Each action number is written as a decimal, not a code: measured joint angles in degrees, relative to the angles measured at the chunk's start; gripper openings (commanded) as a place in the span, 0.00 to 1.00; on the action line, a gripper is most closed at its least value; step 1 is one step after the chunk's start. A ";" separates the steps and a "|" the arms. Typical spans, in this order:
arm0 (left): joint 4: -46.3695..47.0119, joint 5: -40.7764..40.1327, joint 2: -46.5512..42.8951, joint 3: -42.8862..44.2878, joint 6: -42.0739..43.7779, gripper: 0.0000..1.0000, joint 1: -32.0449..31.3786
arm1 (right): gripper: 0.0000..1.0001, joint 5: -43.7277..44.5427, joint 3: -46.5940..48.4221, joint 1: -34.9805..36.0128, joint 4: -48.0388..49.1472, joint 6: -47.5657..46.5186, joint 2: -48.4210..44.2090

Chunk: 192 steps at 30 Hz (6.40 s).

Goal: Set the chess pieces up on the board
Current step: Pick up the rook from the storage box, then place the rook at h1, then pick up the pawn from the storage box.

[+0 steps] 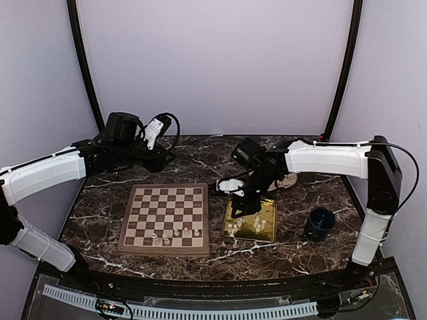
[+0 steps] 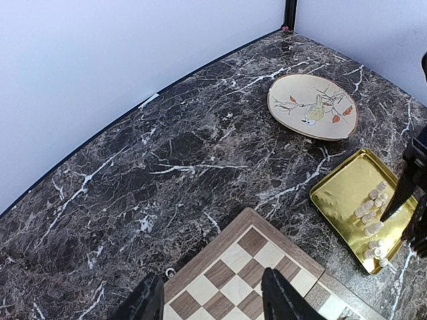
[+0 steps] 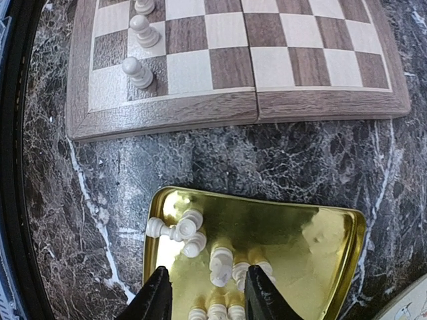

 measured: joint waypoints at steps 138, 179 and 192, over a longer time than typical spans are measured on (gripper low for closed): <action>0.59 -2.43 -1.25 -0.22 1.09 0.53 0.02 | 0.21 10.40 27.98 20.35 -11.54 1.07 22.73; 0.55 -2.10 -0.31 -0.22 1.11 0.53 0.02 | 0.28 13.16 0.15 7.34 -4.24 0.72 2.34; 0.52 -1.95 -0.31 -0.22 1.11 0.53 0.02 | 0.30 14.71 0.20 7.34 -1.64 0.68 7.80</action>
